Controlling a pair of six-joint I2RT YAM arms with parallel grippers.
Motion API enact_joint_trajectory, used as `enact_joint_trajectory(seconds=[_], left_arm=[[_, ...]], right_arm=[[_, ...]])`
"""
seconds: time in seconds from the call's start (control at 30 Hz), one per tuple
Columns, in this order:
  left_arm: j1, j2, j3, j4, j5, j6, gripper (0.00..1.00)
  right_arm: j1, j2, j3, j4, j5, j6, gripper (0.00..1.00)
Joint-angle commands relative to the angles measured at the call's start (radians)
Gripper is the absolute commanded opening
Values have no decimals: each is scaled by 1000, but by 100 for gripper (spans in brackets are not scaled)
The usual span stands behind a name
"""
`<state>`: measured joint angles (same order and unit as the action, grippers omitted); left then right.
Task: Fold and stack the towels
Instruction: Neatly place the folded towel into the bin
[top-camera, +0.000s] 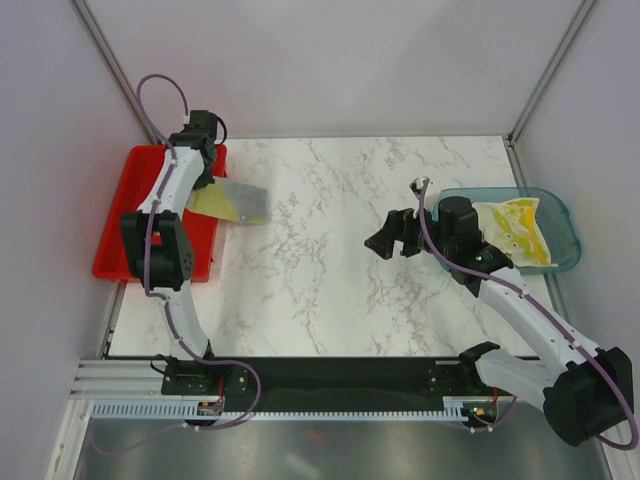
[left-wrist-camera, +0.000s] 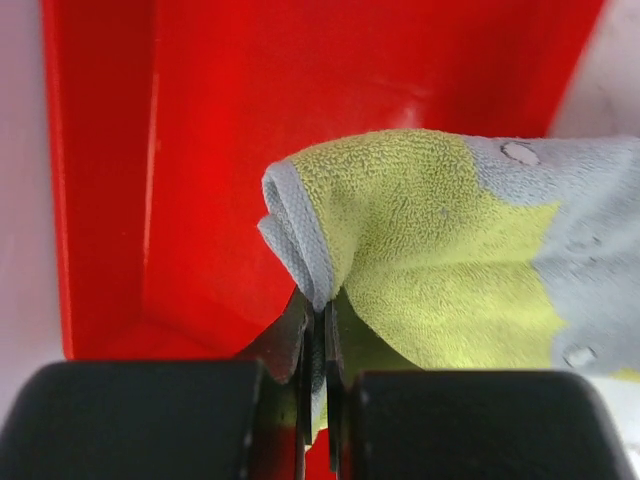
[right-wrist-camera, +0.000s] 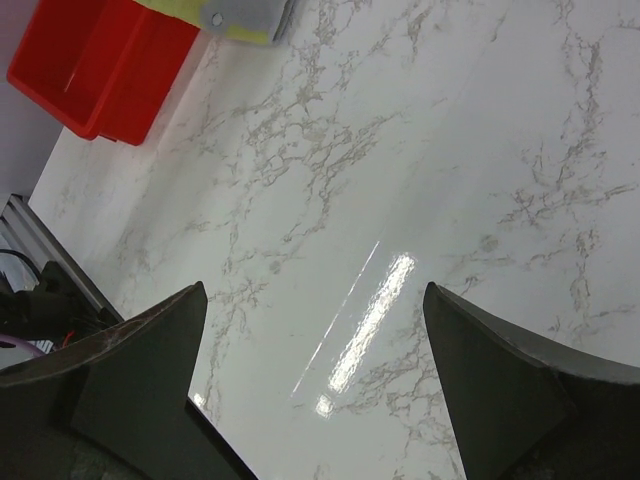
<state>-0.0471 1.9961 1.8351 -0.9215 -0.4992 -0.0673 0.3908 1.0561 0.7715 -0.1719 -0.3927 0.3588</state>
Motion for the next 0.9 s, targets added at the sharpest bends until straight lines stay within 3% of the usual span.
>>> enact_joint_trajectory(seconds=[0.0, 0.4, 0.87], left_arm=[[36, 24, 24, 91, -104, 52, 2], [207, 133, -14, 182, 59, 86, 2], [283, 268, 6, 256, -24, 138, 2]], right_arm=[[2, -11, 15, 92, -49, -3, 98], [10, -125, -20, 115, -92, 9, 98], [14, -136, -6, 81, -60, -15, 98]])
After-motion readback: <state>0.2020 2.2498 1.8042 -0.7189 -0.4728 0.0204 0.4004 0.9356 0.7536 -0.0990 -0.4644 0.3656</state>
